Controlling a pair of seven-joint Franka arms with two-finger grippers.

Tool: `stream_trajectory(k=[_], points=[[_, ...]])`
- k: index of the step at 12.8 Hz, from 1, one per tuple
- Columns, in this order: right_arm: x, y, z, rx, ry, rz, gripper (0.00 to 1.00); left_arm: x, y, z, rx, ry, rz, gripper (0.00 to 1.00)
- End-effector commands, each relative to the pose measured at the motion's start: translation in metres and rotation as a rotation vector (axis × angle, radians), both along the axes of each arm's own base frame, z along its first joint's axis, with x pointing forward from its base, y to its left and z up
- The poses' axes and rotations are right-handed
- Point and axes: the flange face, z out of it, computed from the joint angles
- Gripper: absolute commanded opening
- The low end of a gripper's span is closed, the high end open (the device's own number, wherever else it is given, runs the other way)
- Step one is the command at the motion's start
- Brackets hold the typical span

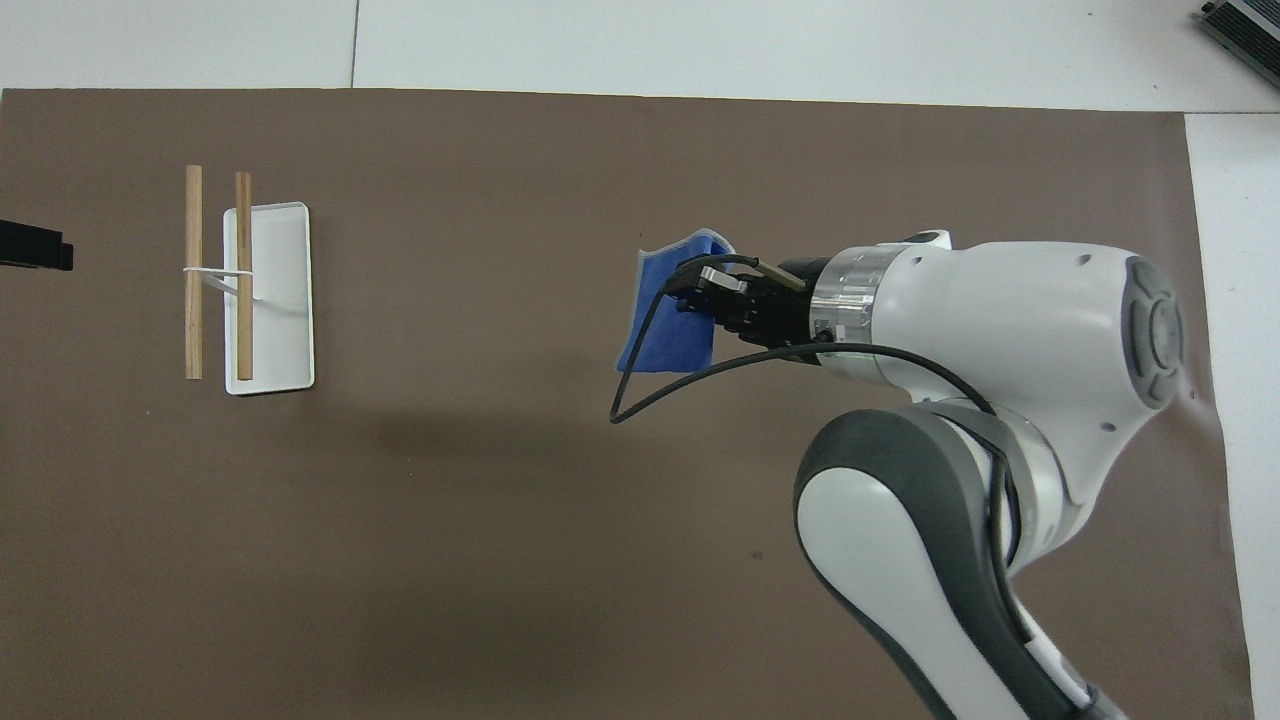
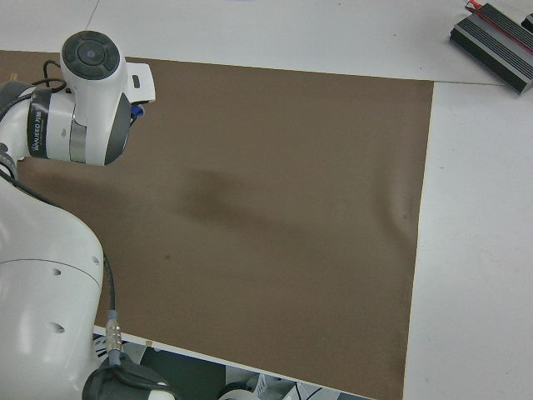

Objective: Right arm passes towel to left arm to hang
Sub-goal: 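Lift the blue towel with the right gripper toward the table center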

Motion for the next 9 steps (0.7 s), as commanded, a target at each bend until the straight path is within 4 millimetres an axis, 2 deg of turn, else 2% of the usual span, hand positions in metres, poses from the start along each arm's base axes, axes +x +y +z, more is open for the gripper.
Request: stream_trajectory(k=[1, 4, 9], points=[[0.013, 0.024, -0.005, 0.081, 0.008, -0.067, 0.0, -0.009, 0.0, 0.0, -0.014, 0.0, 0.009, 1.0], [0.018, 0.042, -0.006, 0.164, 0.028, -0.145, 0.0, -0.009, 0.0, 0.0, -0.014, 0.0, 0.009, 1.0], [0.019, 0.044, -0.011, 0.202, 0.045, -0.171, 0.0, -0.009, 0.0, 0.0, -0.014, 0.0, 0.009, 1.0]])
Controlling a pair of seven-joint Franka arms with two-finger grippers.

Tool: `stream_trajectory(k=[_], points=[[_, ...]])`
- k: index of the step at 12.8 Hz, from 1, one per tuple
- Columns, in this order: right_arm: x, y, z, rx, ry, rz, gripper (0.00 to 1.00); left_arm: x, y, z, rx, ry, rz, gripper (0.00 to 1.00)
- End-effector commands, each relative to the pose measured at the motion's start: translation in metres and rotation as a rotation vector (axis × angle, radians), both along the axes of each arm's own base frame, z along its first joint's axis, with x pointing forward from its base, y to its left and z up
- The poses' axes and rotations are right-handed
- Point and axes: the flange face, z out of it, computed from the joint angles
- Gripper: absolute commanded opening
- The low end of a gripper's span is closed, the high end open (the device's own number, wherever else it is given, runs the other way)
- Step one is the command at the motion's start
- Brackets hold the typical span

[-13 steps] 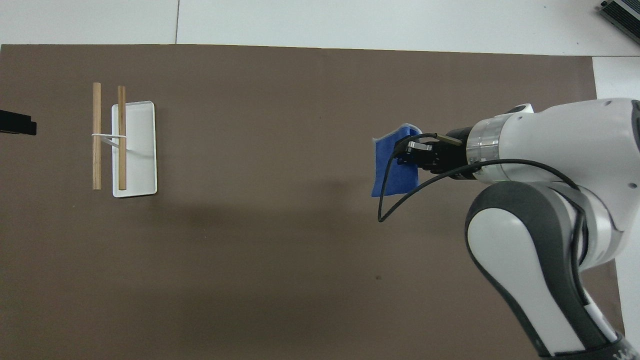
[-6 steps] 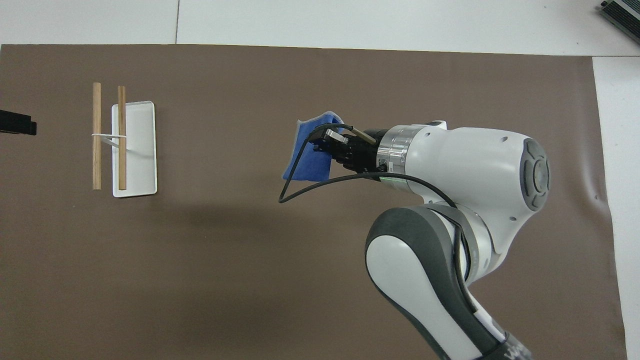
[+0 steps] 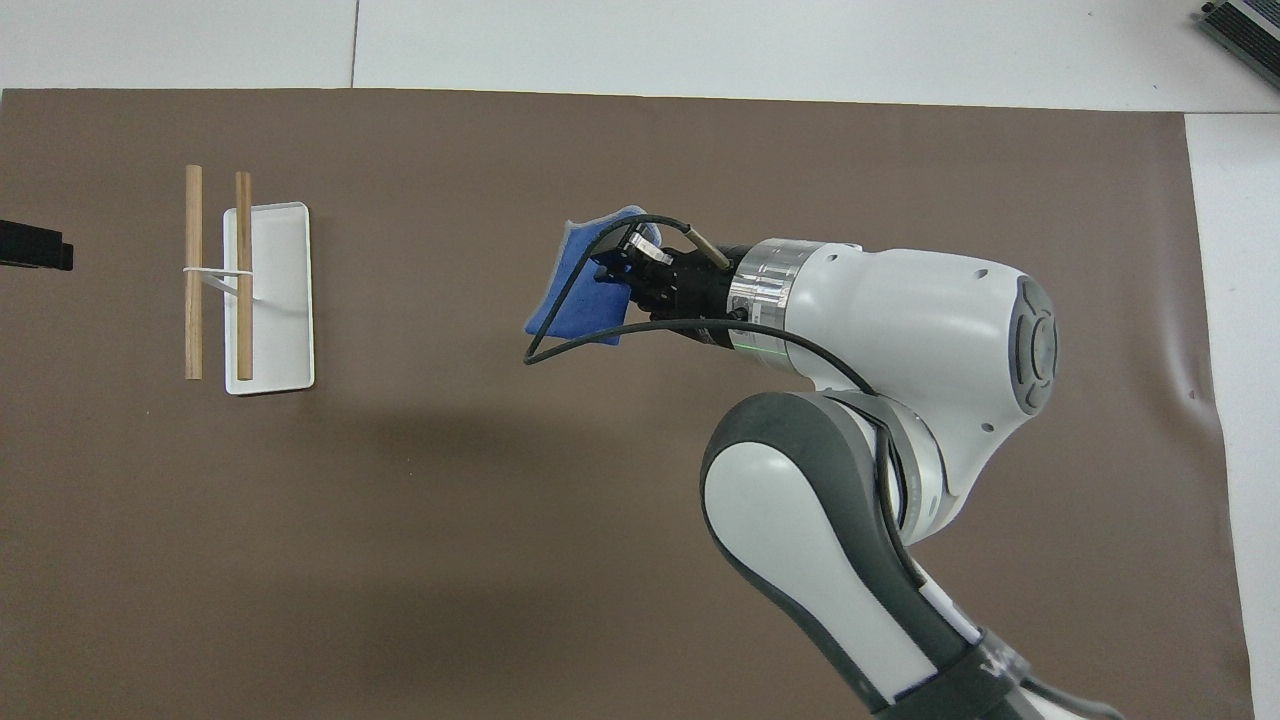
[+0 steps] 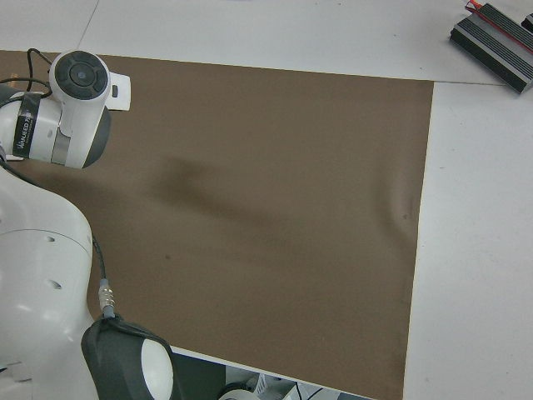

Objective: Right arm passes towel to left arm to hang
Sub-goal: 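Lift the blue towel with the right gripper toward the table center, then reach the left gripper toward the towel held by the right gripper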

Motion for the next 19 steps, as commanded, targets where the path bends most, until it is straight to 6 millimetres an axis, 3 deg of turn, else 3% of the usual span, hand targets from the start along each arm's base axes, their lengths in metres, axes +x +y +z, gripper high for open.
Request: stream_trajectory(k=[1, 7, 10, 12, 13, 15, 19], points=[[0.005, 0.002, 0.002, 0.032, 0.011, -0.025, 0.0, -0.009, 0.0, 0.0, -0.014, 0.0, 0.009, 1.0], [0.006, 0.001, -0.002, 0.028, 0.014, -0.022, 0.0, -0.01, -0.008, -0.001, -0.017, 0.004, 0.007, 1.0], [0.006, 0.001, -0.003, 0.026, 0.016, -0.019, 0.0, -0.025, -0.017, -0.017, -0.045, 0.045, 0.144, 1.0], [0.006, 0.002, -0.003, 0.026, 0.016, -0.018, 0.0, -0.038, -0.058, -0.035, -0.124, 0.043, 0.201, 1.0], [0.006, 0.002, -0.002, 0.025, 0.015, -0.016, 0.0, -0.041, -0.066, -0.044, -0.202, 0.029, 0.308, 1.0], [0.005, 0.002, -0.003, 0.024, 0.016, -0.014, 0.0, -0.051, -0.118, -0.057, -0.314, -0.026, 0.491, 1.0], [0.005, 0.002, -0.004, 0.018, 0.014, -0.01, 0.0, -0.068, -0.202, -0.07, -0.46, -0.063, 0.766, 1.0]])
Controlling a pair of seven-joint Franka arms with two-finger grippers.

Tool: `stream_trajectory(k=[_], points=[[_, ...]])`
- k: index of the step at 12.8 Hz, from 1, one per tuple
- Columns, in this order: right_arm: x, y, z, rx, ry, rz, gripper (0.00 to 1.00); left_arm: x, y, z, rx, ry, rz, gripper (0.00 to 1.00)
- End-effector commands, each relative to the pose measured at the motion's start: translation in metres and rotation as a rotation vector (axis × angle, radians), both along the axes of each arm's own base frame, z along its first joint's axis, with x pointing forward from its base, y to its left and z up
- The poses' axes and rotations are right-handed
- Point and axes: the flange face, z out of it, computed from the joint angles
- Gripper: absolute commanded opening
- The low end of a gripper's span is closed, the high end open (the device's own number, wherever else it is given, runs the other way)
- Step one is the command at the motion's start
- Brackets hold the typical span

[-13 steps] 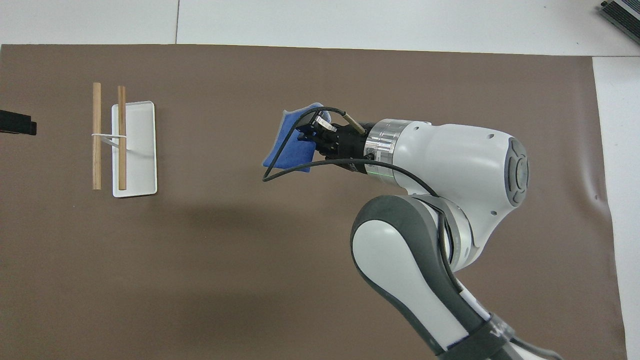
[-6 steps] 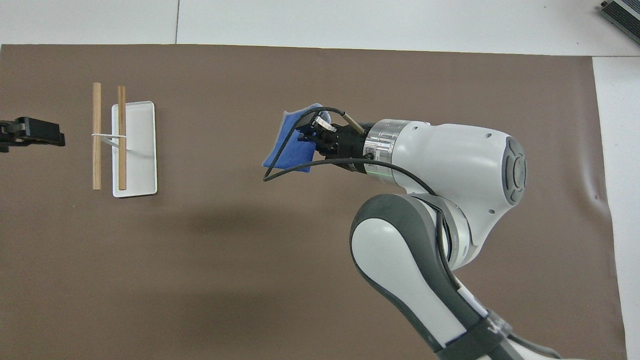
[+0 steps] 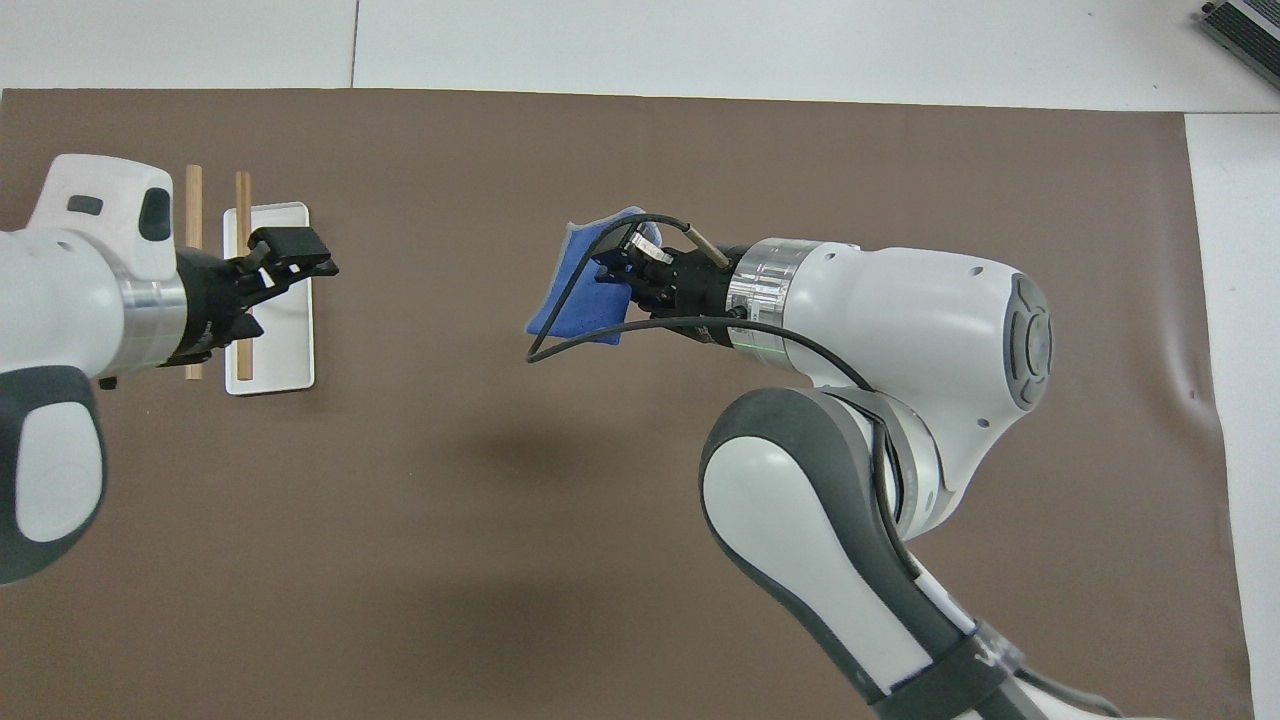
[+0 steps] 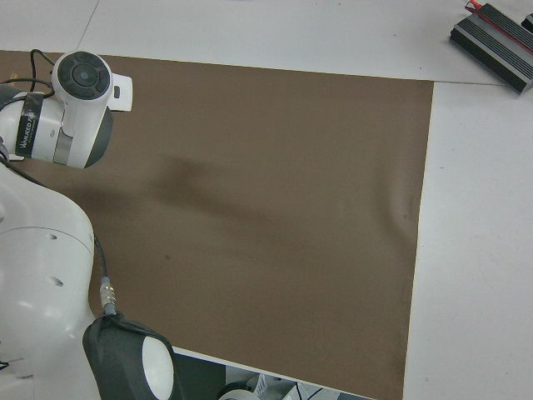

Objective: Right arm passes towel to left arm to hang
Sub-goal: 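Reach the left gripper toward the towel held by the right gripper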

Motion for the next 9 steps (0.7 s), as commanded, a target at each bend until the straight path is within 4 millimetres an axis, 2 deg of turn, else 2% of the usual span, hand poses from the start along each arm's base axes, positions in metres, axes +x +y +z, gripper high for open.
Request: stream_trajectory(k=[1, 6, 8, 9], points=[[0.003, 0.002, 0.001, 0.018, 0.005, -0.008, 0.0, -0.023, -0.038, -0.012, -0.104, -0.011, 0.153, 1.0], [0.004, 0.0, 0.001, 0.014, 0.005, -0.009, 0.0, -0.041, -0.119, -0.04, -0.306, 0.036, 0.365, 1.0], [0.004, 0.0, 0.002, 0.015, 0.004, -0.009, 0.0, -0.039, -0.141, -0.045, -0.389, -0.003, 0.44, 1.0], [0.003, 0.0, 0.001, 0.015, 0.005, -0.008, 0.0, -0.036, -0.144, -0.045, -0.414, -0.028, 0.445, 1.0]])
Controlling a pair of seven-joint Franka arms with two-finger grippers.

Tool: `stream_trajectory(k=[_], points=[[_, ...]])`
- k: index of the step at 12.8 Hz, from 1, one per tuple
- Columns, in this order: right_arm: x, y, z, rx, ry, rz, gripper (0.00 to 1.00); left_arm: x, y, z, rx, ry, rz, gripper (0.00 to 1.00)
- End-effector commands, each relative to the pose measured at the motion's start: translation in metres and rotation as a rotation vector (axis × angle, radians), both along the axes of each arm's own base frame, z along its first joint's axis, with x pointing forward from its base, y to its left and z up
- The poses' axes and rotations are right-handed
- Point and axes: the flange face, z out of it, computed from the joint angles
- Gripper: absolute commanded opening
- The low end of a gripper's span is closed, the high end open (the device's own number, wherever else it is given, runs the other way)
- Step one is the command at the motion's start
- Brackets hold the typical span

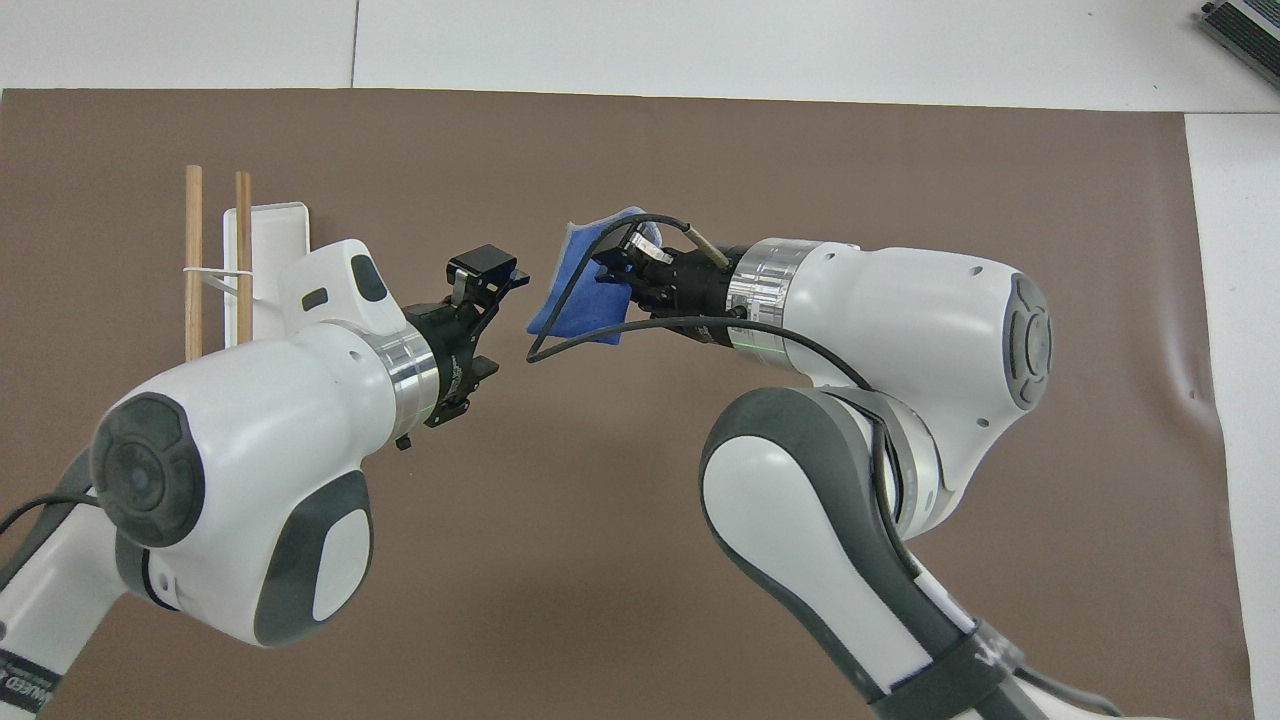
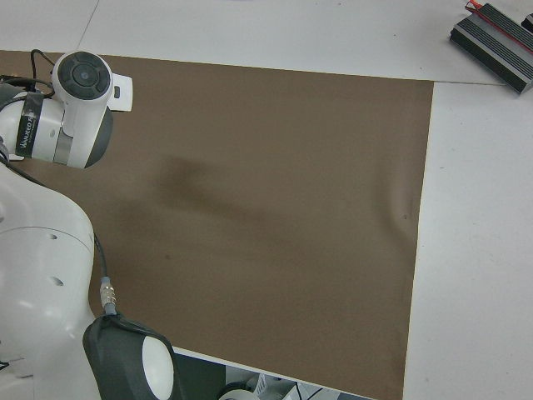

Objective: Right arm passes towel to left arm to hang
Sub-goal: 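Reach the left gripper toward the towel held by the right gripper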

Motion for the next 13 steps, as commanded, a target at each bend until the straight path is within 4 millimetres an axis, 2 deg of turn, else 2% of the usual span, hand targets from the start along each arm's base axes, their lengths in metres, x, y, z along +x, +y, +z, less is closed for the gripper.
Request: stream_trajectory(k=[1, 4, 6, 7, 12, 13], points=[[0.003, 0.0, 0.002, 0.015, 0.005, -0.008, 0.0, 0.008, -0.008, -0.008, -0.082, -0.031, 0.068, 1.0], [0.003, 0.0, 0.001, 0.014, 0.006, -0.008, 0.0, 0.018, -0.009, -0.016, -0.139, -0.06, 0.116, 1.0], [0.003, 0.0, 0.001, 0.014, 0.006, -0.008, 0.0, 0.022, -0.01, -0.012, -0.152, -0.075, 0.125, 1.0], [0.003, 0.0, 0.001, 0.014, 0.006, -0.008, 0.0, 0.023, -0.009, -0.01, -0.157, -0.076, 0.128, 0.97], [0.003, 0.0, 0.0, 0.013, 0.007, -0.007, 0.0, 0.021, -0.01, -0.012, -0.157, -0.059, 0.123, 0.47], [0.003, 0.0, 0.0, 0.013, 0.007, -0.007, 0.0, 0.021, -0.01, -0.013, -0.153, -0.05, 0.121, 0.42]])
